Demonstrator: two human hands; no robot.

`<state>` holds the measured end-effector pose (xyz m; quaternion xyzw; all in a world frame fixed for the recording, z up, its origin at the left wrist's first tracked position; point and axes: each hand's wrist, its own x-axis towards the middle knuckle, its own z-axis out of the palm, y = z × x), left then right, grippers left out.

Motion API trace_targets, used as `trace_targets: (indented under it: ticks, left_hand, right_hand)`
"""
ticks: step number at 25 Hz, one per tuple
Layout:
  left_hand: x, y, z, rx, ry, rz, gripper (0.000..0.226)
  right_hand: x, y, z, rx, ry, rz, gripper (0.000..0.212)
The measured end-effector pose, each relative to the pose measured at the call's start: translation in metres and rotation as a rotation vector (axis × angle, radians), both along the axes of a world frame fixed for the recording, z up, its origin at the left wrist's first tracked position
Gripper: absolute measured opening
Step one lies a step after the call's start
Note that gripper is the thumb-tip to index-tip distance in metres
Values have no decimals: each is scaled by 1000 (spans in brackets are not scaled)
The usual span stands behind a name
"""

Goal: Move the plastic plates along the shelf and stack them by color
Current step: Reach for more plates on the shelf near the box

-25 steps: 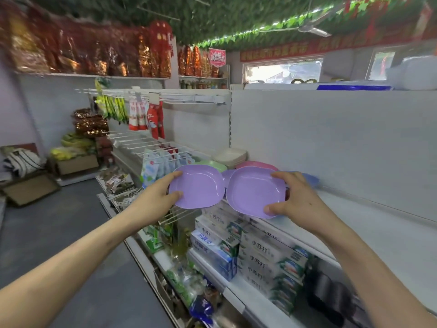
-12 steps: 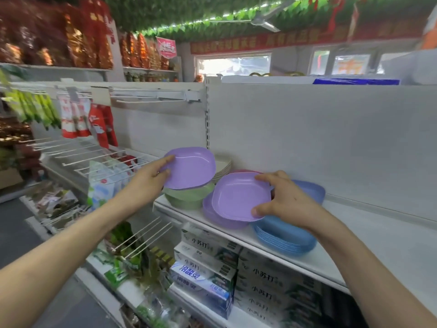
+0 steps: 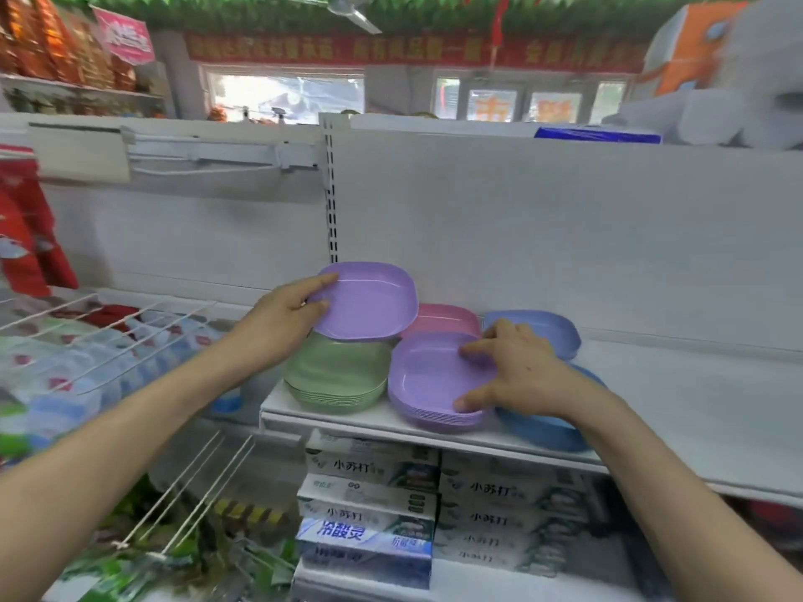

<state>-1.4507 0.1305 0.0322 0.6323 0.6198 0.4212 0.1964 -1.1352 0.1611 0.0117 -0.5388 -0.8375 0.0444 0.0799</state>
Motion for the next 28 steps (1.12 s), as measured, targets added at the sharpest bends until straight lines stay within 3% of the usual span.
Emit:
trace_targets:
  ticks: [8,15,20,28]
  left_hand:
    - [4,11,-7,-55,86,-256,45]
    - [49,31,-7,-163,339,-462,49]
    - [66,33,-19,-167,596,-406,63]
    - [86,38,-11,-135,803,-320,85]
  right_hand:
    - [-7,-17,2,-38,13,-143,65]
    - [32,-52,17,248,380,-457,41]
    - [78,-72,8,335,428,-537,29]
    - [108,-53,5,319,492,-469,28]
